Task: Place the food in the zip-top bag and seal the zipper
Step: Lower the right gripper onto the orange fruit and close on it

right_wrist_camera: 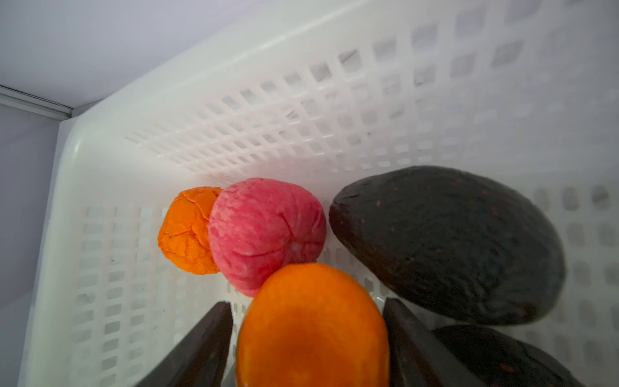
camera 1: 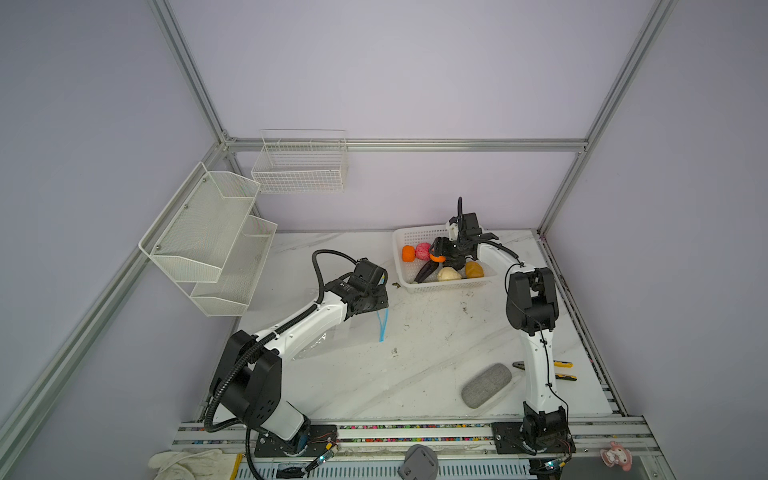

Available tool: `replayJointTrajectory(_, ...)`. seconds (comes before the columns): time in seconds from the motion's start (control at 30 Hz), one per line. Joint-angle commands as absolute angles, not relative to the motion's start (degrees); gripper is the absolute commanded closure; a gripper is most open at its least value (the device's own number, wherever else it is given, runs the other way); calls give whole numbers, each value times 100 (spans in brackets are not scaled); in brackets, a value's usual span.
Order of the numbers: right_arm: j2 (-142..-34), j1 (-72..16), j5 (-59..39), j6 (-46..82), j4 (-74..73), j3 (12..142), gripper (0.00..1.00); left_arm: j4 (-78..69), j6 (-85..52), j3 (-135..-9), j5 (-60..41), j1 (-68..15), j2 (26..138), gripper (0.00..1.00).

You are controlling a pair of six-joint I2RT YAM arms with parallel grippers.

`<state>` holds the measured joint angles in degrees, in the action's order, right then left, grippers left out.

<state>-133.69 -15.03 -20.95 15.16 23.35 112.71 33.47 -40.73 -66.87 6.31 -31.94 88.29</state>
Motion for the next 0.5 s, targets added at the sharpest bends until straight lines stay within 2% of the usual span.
replayJointTrajectory(0.0,-13161,-1571,-1759,1323,2619,11301,25,3151,-3983,-6750,572,-3189,8817,100)
replayJointTrajectory(0.47,-13183,-1573,-1618,1459,2620,11438,34,3148,-3986,-6735,589,-3188,8781,100)
